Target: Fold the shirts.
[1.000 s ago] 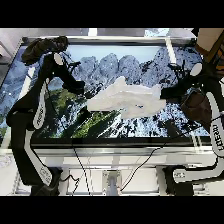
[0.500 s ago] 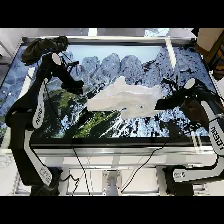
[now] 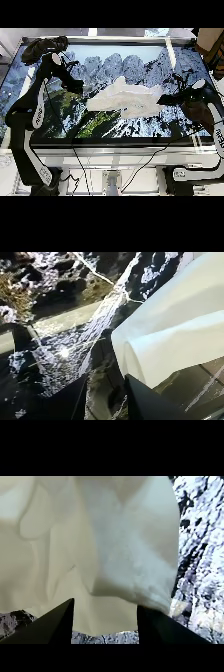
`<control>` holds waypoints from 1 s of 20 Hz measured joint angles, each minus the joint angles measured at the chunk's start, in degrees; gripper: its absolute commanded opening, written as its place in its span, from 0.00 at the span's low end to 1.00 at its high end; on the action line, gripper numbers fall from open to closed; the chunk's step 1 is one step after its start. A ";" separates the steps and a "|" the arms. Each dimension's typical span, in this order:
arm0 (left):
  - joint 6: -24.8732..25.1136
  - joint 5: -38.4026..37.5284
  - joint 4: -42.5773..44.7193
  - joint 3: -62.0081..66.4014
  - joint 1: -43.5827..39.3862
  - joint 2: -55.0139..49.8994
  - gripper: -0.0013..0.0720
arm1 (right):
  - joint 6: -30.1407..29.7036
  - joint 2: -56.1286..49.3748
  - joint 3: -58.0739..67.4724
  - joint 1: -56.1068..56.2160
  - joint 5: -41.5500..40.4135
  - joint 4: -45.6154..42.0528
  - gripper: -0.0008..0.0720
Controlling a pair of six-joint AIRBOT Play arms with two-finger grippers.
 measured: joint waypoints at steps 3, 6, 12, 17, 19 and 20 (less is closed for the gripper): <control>0.00 0.17 0.00 0.00 0.00 0.00 0.42 | -0.44 0.46 -0.07 -1.46 -0.17 0.55 0.60; 0.00 0.24 -0.07 0.00 0.00 0.00 0.42 | -0.50 0.63 -0.07 -2.25 0.66 -0.70 0.60; 0.00 0.22 -0.85 0.00 0.00 0.00 0.42 | -0.22 0.74 -0.72 -2.84 1.22 -4.33 0.60; 0.00 0.22 -1.07 0.00 0.00 0.00 0.42 | -1.03 0.74 -6.99 -2.97 0.02 -1.49 0.59; 0.00 0.22 -1.11 0.00 0.00 0.00 0.42 | -3.04 0.74 -9.90 -2.97 -1.22 2.45 0.51; 0.00 0.22 -1.11 0.00 0.00 0.00 0.42 | -4.15 0.74 -10.95 -2.97 -1.75 4.48 0.51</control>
